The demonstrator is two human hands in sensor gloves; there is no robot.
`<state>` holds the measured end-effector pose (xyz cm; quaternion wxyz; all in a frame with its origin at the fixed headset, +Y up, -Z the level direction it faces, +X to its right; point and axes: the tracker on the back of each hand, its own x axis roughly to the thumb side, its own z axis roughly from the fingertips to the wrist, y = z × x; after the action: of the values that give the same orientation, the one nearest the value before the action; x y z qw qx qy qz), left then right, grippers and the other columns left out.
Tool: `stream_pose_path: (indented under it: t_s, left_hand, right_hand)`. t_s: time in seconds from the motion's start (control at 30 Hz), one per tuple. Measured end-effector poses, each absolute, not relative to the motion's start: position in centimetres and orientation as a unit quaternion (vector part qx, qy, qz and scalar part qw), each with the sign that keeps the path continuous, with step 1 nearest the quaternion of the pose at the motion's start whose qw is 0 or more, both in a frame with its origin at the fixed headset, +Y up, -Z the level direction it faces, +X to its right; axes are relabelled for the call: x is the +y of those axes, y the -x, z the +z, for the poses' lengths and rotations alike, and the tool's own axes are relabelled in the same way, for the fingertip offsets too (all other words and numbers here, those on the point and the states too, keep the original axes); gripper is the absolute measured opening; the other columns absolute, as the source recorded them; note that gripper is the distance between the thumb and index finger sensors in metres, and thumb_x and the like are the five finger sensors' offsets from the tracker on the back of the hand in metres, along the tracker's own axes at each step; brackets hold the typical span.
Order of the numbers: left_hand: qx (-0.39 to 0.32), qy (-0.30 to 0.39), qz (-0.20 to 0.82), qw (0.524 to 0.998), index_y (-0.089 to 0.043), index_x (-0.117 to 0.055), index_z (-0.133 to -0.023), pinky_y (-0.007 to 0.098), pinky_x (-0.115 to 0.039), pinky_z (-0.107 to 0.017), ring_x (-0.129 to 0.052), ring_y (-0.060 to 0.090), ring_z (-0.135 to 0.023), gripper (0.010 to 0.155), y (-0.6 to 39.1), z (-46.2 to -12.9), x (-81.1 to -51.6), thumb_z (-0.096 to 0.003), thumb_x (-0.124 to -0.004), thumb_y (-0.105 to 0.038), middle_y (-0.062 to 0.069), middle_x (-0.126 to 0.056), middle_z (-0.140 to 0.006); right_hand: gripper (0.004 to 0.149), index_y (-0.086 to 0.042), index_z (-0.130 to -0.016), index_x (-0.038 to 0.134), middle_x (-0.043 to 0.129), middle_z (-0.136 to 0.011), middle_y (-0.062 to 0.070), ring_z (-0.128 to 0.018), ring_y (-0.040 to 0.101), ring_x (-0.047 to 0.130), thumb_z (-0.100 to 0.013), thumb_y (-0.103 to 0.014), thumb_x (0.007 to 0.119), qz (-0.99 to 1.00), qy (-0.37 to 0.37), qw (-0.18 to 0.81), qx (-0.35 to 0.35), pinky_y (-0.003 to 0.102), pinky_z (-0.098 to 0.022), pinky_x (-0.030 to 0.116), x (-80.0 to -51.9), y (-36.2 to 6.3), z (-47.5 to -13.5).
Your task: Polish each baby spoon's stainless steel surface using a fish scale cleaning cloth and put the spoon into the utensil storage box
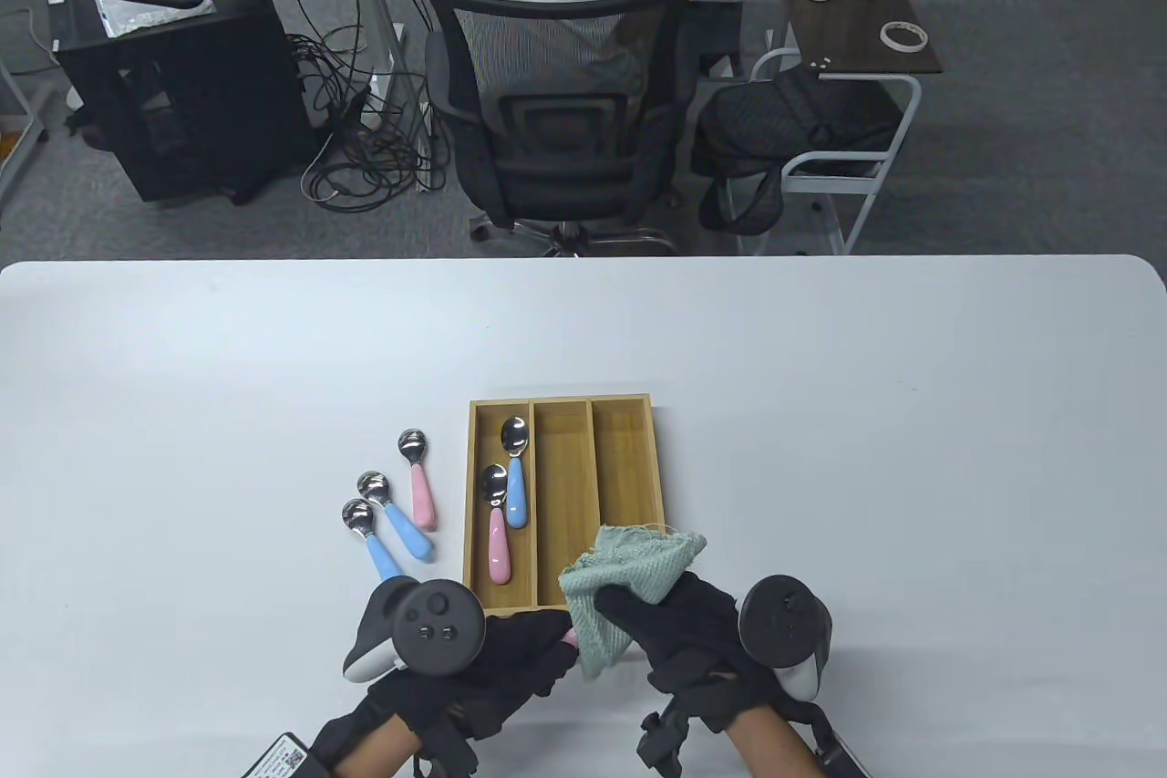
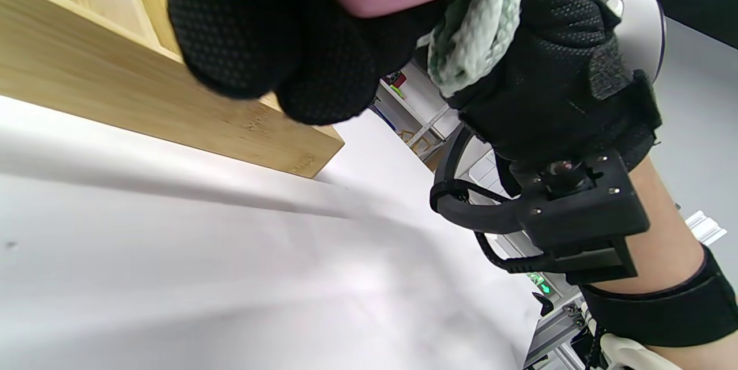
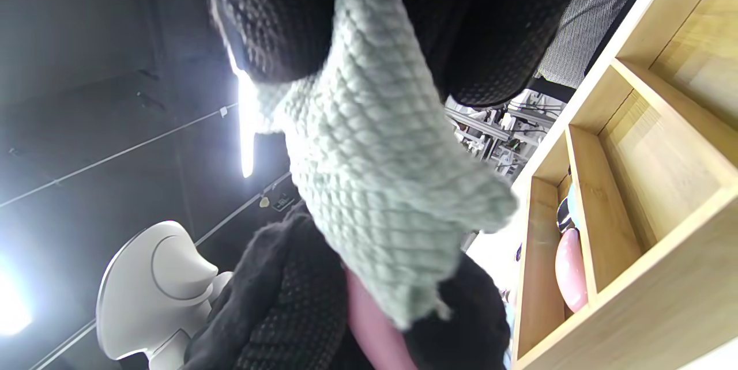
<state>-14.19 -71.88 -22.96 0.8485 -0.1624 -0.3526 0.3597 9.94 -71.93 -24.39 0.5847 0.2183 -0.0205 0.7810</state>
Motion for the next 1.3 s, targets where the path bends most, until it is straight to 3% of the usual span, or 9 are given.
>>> stream_pose_path:
  t_s: [0.1,0.23,0.53,0.73,1.13,1.3]
  left_hand:
    - [-0.346,0.156,0.365,0.85,-0.012,-0.064,-0.105,0.04,-0.093,-0.049,-0.103,0.023,-0.064,0.054,14.5,-23.1,-71.9,-0.0627,-0.057,-0.044,0.007,-0.084,-0.091]
    - [-0.341,0.156,0.365,0.852,-0.012,-0.064,-0.105,0.04,-0.093,-0.049,-0.103,0.023,-0.064,0.053,14.7,-23.2,-72.0,-0.0627,-0.056,-0.044,0.007,-0.084,-0.091]
    - [-0.347,0.154,0.362,0.852,-0.011,-0.065,-0.105,0.04,-0.093,-0.048,-0.103,0.022,-0.063,0.054,14.5,-23.0,-71.7,-0.0627,-0.057,-0.043,0.007,-0.085,-0.09]
    - [-0.351,0.156,0.341,0.858,-0.011,-0.065,-0.105,0.041,-0.093,-0.048,-0.103,0.023,-0.063,0.054,14.2,-22.9,-71.8,-0.0628,-0.057,-0.043,0.007,-0.084,-0.09]
    - [-0.358,0.144,0.332,0.861,-0.012,-0.064,-0.105,0.041,-0.092,-0.048,-0.102,0.022,-0.063,0.054,13.8,-22.6,-71.6,-0.0627,-0.057,-0.044,0.007,-0.084,-0.09]
    - [-0.355,0.132,0.343,0.859,-0.012,-0.064,-0.105,0.04,-0.092,-0.047,-0.102,0.021,-0.061,0.054,14.3,-22.6,-71.3,-0.0626,-0.056,-0.044,0.006,-0.085,-0.089]
  right_hand:
    - [0.051,-0.004,-0.101,0.056,0.082,-0.089,0.014,-0.07,0.022,0.101,-0.062,-0.034,0.069,0.776,-0.222,0.59,-0.012,0.042,-0.061,0.085,-71.9,-9.7,-24.2]
    - [0.051,-0.002,-0.103,0.05,0.077,-0.093,0.019,-0.075,0.027,0.097,-0.064,-0.029,0.066,0.769,-0.226,0.597,0.008,0.045,-0.063,0.082,-72.1,-9.6,-24.3]
    - [0.056,-0.002,-0.104,0.048,0.072,-0.097,0.019,-0.083,0.032,0.092,-0.06,-0.02,0.078,0.749,-0.245,0.615,0.03,0.048,-0.066,0.077,-71.8,-10.0,-24.4]
    - [0.06,-0.006,-0.102,0.055,0.079,-0.093,0.012,-0.074,0.026,0.099,-0.054,-0.024,0.087,0.781,-0.235,0.579,0.009,0.045,-0.062,0.085,-72.0,-9.9,-24.5]
    - [0.058,-0.009,-0.097,0.064,0.087,-0.082,0.007,-0.058,0.018,0.104,-0.052,-0.039,0.087,0.82,-0.23,0.52,-0.065,0.04,-0.055,0.089,-71.1,-10.2,-23.9]
    - [0.05,-0.004,-0.098,0.062,0.087,-0.083,0.013,-0.058,0.02,0.106,-0.061,-0.034,0.072,0.821,-0.246,0.51,-0.071,0.039,-0.055,0.091,-70.4,-10.2,-23.4]
